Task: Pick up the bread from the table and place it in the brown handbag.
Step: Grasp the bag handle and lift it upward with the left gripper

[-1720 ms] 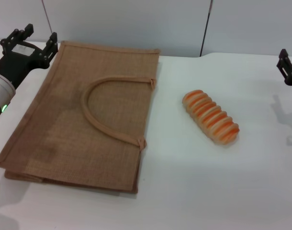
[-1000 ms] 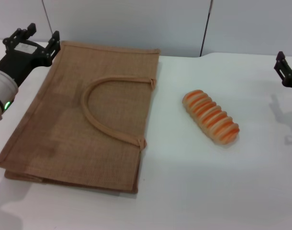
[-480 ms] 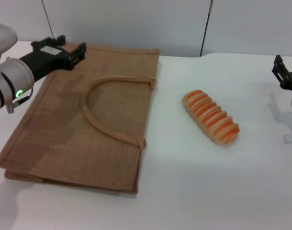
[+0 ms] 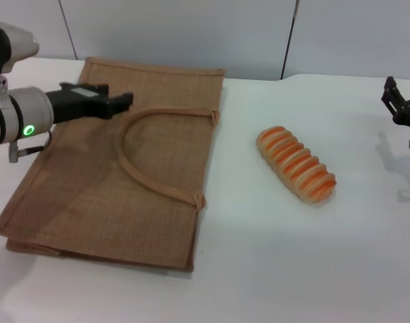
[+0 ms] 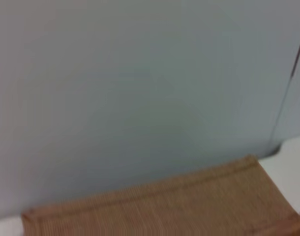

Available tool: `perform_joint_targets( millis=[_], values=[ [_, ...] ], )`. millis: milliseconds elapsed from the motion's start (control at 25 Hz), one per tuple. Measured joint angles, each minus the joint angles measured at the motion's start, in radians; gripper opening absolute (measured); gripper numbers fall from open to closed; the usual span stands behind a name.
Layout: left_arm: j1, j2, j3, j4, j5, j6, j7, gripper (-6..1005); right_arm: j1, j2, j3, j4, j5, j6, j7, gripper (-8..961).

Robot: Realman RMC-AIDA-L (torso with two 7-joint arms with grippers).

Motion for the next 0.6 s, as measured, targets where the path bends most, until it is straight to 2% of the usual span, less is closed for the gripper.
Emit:
perform_joint_targets(
  millis=[320,360,600],
  values=[
    [-0.026,-0.009,-0.082,0.001,0.303,-0.141,-0.265,575,0.002,0.0,0.0,0.0,0.0,0.001,0.0,725],
    [-0.031,-0.012,-0.112,0.003,0.383,-0.182,-0.326,574,0.003,0.0,0.0,0.0,0.0,0.001,0.0,725],
    [-0.054,-0.012,-0.193,0.009,0.498,-0.265,-0.403,570,0.003,0.0,0.0,0.0,0.0,0.002,0.0,725]
  ],
)
